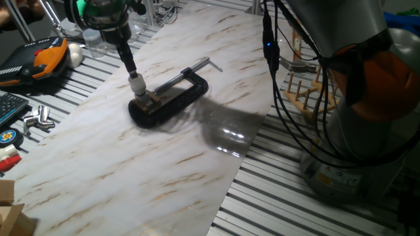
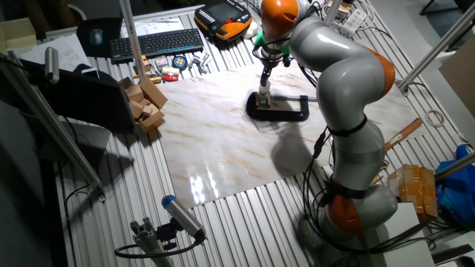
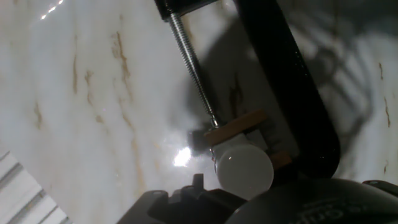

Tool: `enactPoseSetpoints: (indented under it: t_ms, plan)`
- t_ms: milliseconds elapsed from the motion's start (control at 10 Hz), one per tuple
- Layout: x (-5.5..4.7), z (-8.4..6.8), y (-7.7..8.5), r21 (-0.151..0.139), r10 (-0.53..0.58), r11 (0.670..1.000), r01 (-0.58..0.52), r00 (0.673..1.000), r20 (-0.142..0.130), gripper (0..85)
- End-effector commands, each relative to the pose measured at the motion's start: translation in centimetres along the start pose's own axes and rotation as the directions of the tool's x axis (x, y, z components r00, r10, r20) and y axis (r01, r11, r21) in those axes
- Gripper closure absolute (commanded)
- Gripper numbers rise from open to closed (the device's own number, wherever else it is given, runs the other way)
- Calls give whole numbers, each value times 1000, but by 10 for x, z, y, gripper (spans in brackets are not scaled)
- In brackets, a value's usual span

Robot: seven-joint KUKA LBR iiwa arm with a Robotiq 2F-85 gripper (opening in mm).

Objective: Take out the light bulb by rotating it

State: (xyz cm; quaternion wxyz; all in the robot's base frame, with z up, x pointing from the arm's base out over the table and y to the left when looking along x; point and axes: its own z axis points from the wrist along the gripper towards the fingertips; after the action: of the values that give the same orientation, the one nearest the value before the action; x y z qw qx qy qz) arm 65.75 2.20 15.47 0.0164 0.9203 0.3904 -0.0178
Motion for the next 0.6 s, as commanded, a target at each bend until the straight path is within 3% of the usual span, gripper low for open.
enactPoseSetpoints:
  t_ms: [0,500]
  plan:
    - [0,2,0,18,438,899,-438,899,11,170]
    - [-2,14,-1,18,430,903,-430,903,-3,170]
